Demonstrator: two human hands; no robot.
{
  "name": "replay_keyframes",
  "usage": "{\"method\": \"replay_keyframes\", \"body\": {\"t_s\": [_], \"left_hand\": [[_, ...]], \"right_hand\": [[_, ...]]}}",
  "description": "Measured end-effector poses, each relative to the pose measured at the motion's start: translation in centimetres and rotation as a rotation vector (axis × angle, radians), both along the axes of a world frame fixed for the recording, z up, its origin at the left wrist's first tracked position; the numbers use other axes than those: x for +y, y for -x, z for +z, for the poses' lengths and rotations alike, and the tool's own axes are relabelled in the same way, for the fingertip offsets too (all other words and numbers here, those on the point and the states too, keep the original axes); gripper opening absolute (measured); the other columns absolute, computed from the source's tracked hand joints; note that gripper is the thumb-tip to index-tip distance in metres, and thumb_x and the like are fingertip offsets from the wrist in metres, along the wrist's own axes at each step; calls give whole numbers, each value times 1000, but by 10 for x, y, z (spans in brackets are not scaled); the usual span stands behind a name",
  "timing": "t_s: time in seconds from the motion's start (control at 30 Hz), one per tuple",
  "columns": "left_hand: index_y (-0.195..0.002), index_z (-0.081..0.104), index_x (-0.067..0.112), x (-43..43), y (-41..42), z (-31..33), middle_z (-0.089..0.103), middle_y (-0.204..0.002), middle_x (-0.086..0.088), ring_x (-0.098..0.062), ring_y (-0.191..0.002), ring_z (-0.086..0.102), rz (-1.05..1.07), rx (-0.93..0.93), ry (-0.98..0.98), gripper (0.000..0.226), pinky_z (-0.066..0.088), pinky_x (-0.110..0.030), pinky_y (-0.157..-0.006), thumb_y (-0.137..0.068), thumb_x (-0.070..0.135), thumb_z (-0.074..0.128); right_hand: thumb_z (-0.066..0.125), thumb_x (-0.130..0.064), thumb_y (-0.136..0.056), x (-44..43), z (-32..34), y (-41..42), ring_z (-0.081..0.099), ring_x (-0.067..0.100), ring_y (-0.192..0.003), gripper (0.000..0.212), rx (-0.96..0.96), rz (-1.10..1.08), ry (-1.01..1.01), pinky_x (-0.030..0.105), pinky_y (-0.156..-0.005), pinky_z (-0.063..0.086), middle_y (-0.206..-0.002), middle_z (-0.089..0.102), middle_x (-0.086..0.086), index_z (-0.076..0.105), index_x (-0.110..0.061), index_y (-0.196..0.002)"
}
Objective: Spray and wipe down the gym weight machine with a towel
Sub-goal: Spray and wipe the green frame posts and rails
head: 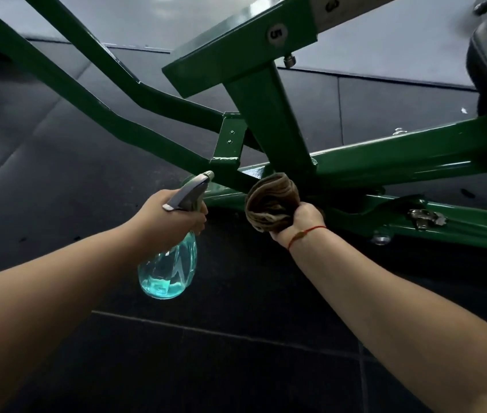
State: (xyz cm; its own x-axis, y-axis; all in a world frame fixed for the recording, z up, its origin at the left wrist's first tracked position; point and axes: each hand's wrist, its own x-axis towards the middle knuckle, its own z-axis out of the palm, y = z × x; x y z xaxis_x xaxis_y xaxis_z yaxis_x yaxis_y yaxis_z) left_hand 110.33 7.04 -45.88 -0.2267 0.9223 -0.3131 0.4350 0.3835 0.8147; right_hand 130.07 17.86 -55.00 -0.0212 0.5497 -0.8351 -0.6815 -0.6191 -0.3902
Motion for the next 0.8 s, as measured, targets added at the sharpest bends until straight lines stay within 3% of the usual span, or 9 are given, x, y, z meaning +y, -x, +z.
{"method": "replay_keyframes", "body": {"t_s": [0.07, 0.13, 0.27, 0.33, 0.5, 0.6, 0.67, 0.73, 0.8], "left_hand": [[-79, 73, 13, 0, 10, 10, 75, -84, -16, -41, -87, 70, -26, 0, -2, 19, 56, -54, -86, -62, 18, 67], [-78, 73, 13, 2, 19, 19, 73, -85, -20, -45, -80, 67, -59, 7, 7, 26, 53, -47, -75, -56, 23, 64], [-83, 72, 5, -1, 44, 47, 68, -85, -28, -26, -66, 55, -49, 56, 7, 24, 42, -34, -60, -65, 18, 67], [-83, 71, 3, -4, 58, 59, 68, -79, -24, -25, -65, 57, -45, 88, -23, 29, 44, -35, -63, -62, 23, 64], [-82, 71, 8, -19, 90, 81, 70, -75, -16, -32, -70, 66, -55, 147, -71, 31, 53, -42, -72, -61, 29, 63], [-81, 71, 6, -29, 106, 85, 68, -65, -6, -12, -60, 61, -35, 140, -115, 20, 48, -30, -64, -69, 22, 70], [-78, 69, 5, -36, 115, 83, 62, -56, 3, -3, -52, 54, 13, 114, -144, 9, 44, -23, -56, -75, 13, 74], [-74, 68, 8, -43, 123, 75, 62, -57, 2, -8, -53, 56, 57, 98, -154, 5, 46, -28, -57, -74, 10, 72], [-73, 70, 13, -50, 130, 70, 69, -70, -8, -28, -69, 66, 87, 72, -175, 5, 53, -45, -67, -68, 14, 68]], "right_hand": [[39, -22, -105, -5, 14, 25, 67, 35, -101, 37, 74, 50, -7, 47, -70, 56, -125, 69, 15, 64, -15, -130], [33, -23, -106, -9, 29, 49, 66, 33, -96, 43, 165, 113, -43, 44, -68, 57, -128, 66, 13, 62, -15, -136], [23, -20, -106, -17, 52, 86, 65, 34, -104, 50, 253, 263, -118, 47, -75, 55, -127, 65, 19, 59, -7, -138], [20, -20, -105, -24, 61, 101, 65, 33, -95, 51, 280, 332, -127, 48, -79, 55, -116, 65, 20, 61, -6, -132], [23, -19, -107, -31, 81, 138, 63, 33, -94, 45, 335, 320, -137, 47, -83, 51, -109, 66, 20, 66, -5, -113], [35, -7, -102, -36, 87, 158, 66, 33, -83, 30, 141, 485, -319, 45, -77, 57, -97, 65, 22, 64, -3, -102], [43, -6, -101, -42, 98, 171, 69, 34, -89, 19, -69, 643, -444, 49, -84, 58, -103, 67, 22, 61, -10, -106], [50, -8, -100, -39, 112, 176, 67, 33, -107, 30, -284, 707, -660, 50, -96, 55, -119, 66, 17, 54, -17, -128], [55, -7, -98, -35, 122, 175, 61, 26, -120, 51, -455, 700, -955, 43, -104, 51, -131, 61, 9, 46, -21, -146]]}}
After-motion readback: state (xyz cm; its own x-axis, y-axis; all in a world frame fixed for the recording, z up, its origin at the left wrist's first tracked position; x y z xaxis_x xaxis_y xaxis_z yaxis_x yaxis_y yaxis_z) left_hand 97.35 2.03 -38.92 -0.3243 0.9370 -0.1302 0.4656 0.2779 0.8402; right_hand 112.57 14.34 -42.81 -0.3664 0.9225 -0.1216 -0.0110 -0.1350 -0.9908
